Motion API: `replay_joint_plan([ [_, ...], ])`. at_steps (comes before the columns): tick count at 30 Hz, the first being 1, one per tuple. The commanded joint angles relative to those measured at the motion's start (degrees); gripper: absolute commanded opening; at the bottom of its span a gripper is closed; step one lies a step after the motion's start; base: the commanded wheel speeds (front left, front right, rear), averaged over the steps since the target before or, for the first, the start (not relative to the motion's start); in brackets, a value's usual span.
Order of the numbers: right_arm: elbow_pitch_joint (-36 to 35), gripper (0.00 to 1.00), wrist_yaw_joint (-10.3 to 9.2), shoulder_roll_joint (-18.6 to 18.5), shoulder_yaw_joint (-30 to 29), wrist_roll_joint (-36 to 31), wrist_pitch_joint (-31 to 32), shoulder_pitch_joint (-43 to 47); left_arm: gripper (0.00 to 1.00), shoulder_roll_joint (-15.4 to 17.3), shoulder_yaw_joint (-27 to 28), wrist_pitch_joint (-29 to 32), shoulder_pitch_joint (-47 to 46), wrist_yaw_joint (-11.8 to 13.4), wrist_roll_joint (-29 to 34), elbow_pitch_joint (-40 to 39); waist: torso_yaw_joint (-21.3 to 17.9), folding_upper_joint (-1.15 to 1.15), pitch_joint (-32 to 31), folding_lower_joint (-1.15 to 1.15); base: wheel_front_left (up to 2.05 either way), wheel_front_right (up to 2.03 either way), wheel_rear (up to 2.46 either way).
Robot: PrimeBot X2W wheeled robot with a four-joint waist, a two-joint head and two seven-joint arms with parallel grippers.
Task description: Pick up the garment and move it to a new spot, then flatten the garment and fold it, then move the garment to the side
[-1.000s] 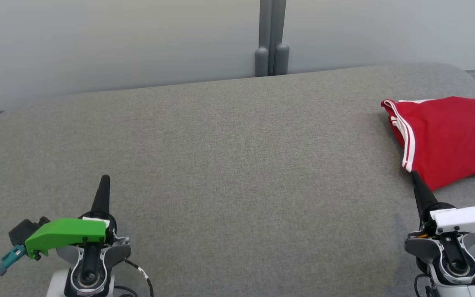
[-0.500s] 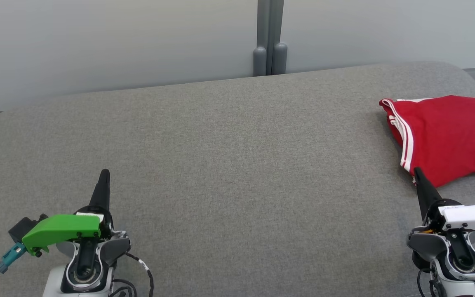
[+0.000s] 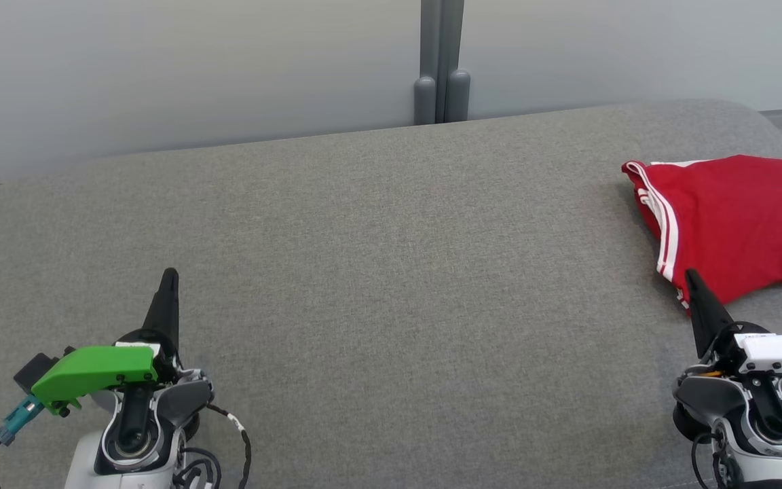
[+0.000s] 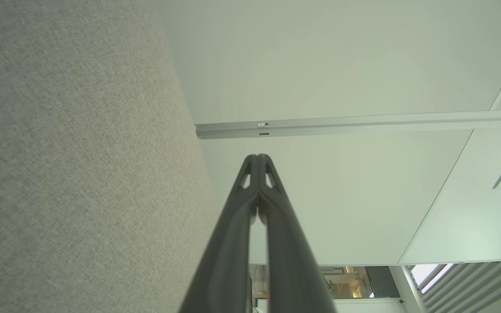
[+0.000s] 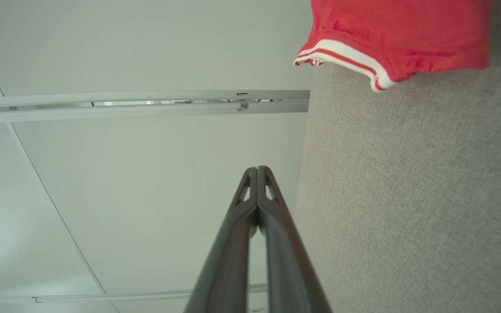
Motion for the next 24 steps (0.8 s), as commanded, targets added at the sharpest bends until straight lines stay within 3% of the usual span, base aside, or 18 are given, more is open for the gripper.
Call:
replay_joint_plan([
  [1,0.26,0.0,0.04,-0.4,-0.38,1.31,0.38,-0.81,0.0,-0.02,0.38,0.23,-1.08,-0.55,-1.31,0.09,-0.04,0.0,0.01,0.0,0.0,0.0,0.0],
  [24,0.31,0.0,0.04,-0.3,-0.53,1.48,0.57,-0.73,0.0,-0.03,0.37,0.36,-1.17,-0.57,-1.75,0.13,-0.08,0.0,0.02,0.0,0.0,0.0,0.0],
])
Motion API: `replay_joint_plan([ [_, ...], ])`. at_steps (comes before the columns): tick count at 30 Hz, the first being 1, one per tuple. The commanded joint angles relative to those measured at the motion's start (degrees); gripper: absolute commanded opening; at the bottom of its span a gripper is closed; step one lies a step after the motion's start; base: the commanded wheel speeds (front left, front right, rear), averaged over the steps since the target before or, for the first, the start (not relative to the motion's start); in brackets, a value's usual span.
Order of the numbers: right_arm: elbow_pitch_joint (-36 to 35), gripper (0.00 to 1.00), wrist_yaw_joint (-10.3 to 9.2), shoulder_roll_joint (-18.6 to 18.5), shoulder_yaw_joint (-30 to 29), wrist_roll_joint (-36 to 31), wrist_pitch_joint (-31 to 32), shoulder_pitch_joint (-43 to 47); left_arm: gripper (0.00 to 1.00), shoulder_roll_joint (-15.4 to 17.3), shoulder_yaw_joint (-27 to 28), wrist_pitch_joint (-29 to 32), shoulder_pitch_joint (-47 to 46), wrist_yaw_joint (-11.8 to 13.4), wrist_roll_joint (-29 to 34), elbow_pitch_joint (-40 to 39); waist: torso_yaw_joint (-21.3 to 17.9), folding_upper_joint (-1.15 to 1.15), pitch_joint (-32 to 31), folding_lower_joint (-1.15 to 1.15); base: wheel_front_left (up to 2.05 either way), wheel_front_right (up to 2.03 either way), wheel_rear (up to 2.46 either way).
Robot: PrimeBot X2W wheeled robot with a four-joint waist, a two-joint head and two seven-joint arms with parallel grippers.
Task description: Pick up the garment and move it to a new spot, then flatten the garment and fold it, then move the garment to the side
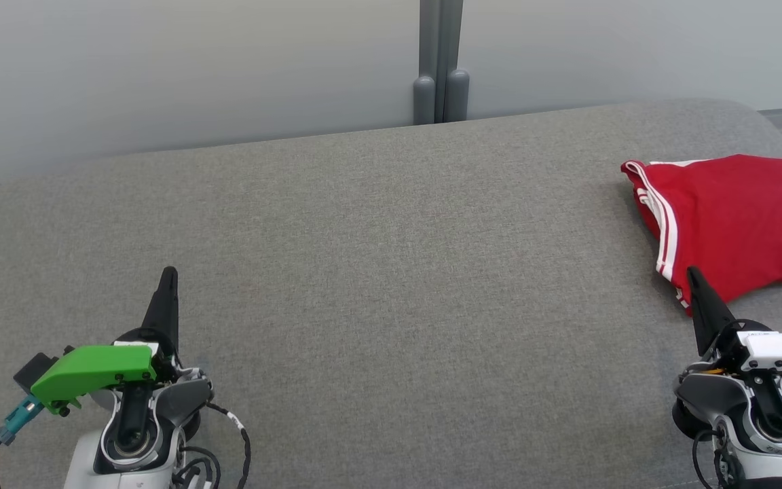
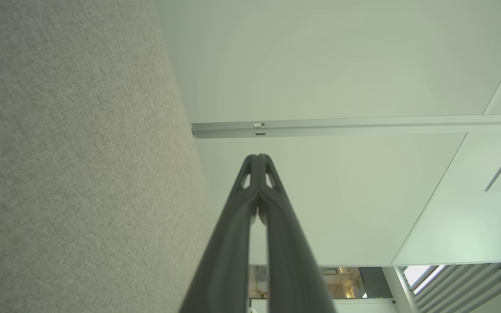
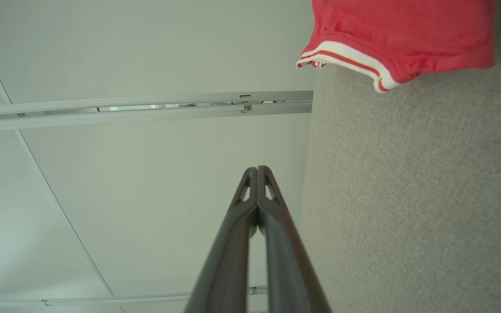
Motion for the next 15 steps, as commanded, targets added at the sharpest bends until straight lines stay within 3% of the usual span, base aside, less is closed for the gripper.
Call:
replay_joint_plan([
  [1,0.02,0.0,0.04,-0.29,-0.1,-0.06,0.15,-0.26,0.0,0.03,0.15,0.16,-0.86,-0.33,-0.28,-0.01,0.0,0.0,0.0,0.0,0.0,0.0,0.0],
  [15,0.03,0.0,0.04,-0.24,-0.16,-0.15,0.15,-0.27,0.0,0.03,0.14,0.16,-0.85,-0.33,-0.29,-0.01,0.0,0.0,0.0,0.0,0.0,0.0,0.0],
])
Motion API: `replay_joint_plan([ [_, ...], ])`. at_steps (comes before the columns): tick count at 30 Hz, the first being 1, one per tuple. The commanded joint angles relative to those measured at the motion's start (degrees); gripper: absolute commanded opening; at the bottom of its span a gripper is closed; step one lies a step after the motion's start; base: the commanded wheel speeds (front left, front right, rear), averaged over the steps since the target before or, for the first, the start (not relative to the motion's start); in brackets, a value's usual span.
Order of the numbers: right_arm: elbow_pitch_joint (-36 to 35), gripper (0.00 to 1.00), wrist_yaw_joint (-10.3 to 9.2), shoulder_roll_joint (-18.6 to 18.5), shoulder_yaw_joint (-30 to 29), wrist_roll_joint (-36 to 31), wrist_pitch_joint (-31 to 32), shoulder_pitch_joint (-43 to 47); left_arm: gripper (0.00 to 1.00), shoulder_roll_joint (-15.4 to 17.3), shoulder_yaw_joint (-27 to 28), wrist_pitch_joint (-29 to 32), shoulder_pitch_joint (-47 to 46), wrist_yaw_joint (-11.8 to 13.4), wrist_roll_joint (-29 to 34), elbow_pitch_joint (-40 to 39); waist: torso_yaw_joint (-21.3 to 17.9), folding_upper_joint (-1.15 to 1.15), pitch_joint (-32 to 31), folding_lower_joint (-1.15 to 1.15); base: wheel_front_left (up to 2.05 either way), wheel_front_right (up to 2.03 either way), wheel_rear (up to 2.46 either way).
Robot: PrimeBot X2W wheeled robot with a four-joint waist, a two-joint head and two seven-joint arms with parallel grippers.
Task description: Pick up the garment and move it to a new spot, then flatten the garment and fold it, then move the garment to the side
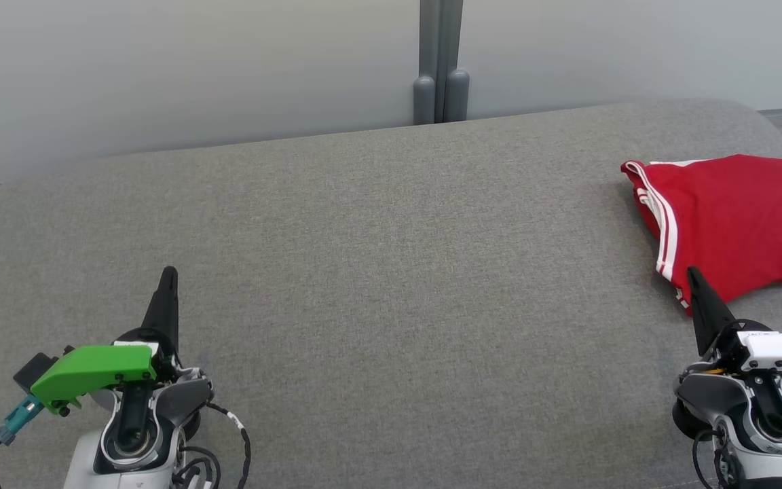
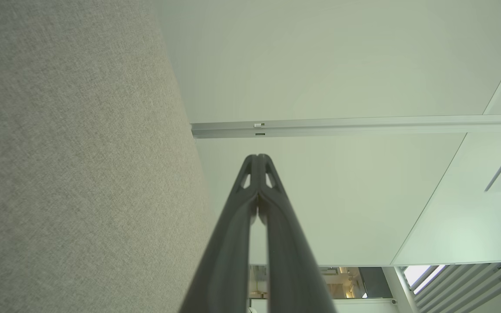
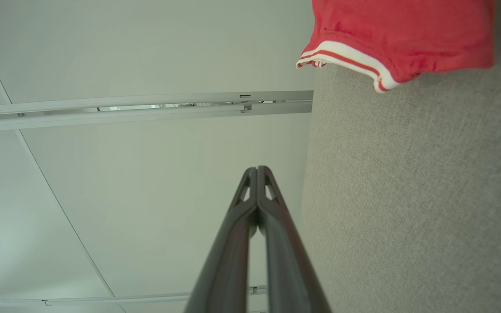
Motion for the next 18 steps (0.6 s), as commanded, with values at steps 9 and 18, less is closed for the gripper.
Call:
replay_joint_plan([
  [9,0.04,0.0,0.04,-0.22,-0.1,-0.2,0.06,-0.28,0.0,0.03,0.14,0.15,-0.83,-0.33,-0.29,-0.02,0.0,0.0,0.0,0.0,0.0,0.0,0.0],
  [18,0.03,0.0,0.04,-0.21,-0.14,-0.24,0.09,-0.28,0.0,0.03,0.14,0.15,-0.83,-0.33,-0.29,-0.02,0.0,0.0,0.0,0.0,0.0,0.0,0.0],
])
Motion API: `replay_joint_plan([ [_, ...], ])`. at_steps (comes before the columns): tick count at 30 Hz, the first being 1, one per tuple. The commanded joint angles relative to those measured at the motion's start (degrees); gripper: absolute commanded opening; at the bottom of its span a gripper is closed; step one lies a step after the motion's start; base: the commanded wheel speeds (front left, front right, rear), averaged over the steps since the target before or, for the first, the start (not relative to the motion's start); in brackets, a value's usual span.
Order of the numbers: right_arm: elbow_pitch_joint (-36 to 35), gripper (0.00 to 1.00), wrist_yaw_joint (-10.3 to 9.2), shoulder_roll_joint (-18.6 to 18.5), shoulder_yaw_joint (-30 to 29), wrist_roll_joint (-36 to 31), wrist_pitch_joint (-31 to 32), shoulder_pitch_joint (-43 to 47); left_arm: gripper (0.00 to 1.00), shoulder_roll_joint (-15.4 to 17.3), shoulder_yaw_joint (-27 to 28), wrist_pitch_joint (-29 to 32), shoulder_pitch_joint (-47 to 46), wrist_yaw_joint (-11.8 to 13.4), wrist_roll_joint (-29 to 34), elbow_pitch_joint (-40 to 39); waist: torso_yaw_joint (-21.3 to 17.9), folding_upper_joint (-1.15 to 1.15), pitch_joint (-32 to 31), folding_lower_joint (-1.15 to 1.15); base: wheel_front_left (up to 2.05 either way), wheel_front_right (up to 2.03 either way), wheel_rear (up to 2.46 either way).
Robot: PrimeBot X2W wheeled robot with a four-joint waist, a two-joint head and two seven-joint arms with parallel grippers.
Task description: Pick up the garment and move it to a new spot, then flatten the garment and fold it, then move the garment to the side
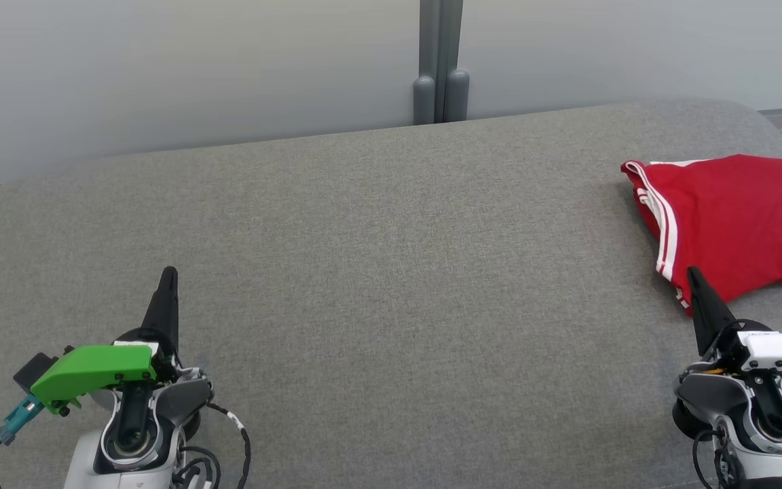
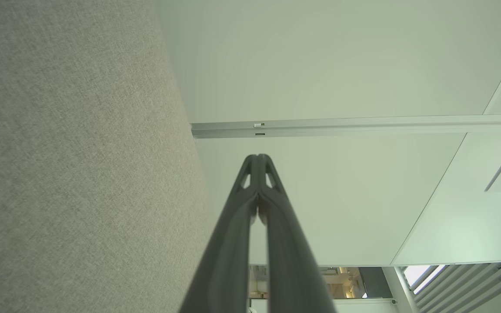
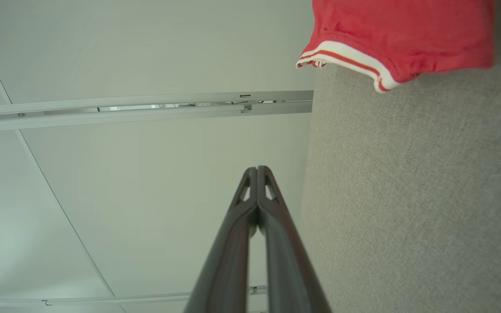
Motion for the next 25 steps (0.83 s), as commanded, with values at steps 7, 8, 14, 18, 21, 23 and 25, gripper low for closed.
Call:
replay_joint_plan([
  [7,0.04,0.0,0.04,-0.2,-0.11,-0.27,0.06,-0.28,0.0,0.03,0.13,0.15,-0.81,-0.33,-0.3,-0.02,0.0,0.0,0.0,0.0,0.0,0.0,0.0],
  [8,0.04,0.0,0.04,-0.2,-0.11,-0.27,0.07,-0.28,0.0,0.03,0.13,0.15,-0.81,-0.33,-0.3,-0.03,0.0,0.0,0.0,0.0,0.0,0.0,0.0],
  [14,0.04,0.0,0.04,-0.19,-0.13,-0.3,0.08,-0.28,0.0,0.03,0.14,0.15,-0.81,-0.33,-0.3,-0.03,0.0,0.0,0.0,0.0,0.0,0.0,0.0],
  [18,0.05,0.0,0.04,-0.18,-0.14,-0.32,0.09,-0.29,0.0,0.04,0.14,0.15,-0.81,-0.33,-0.29,-0.03,0.0,0.0,0.0,0.0,0.0,0.0,0.0],
  [21,0.05,0.0,0.04,-0.17,-0.16,-0.32,0.11,-0.29,0.0,0.04,0.14,0.15,-0.81,-0.33,-0.3,-0.03,0.0,0.0,0.0,0.0,0.0,0.0,0.0],
  [23,0.04,0.0,0.04,-0.16,-0.16,-0.33,0.11,-0.29,0.0,0.04,0.14,0.15,-0.81,-0.33,-0.3,-0.03,0.0,0.0,0.0,0.0,0.0,0.0,0.0],
  [25,0.03,0.0,0.04,-0.16,-0.17,-0.34,0.12,-0.29,0.0,0.04,0.14,0.14,-0.81,-0.33,-0.3,-0.03,0.0,0.0,0.0,0.0,0.0,0.0,0.0],
])
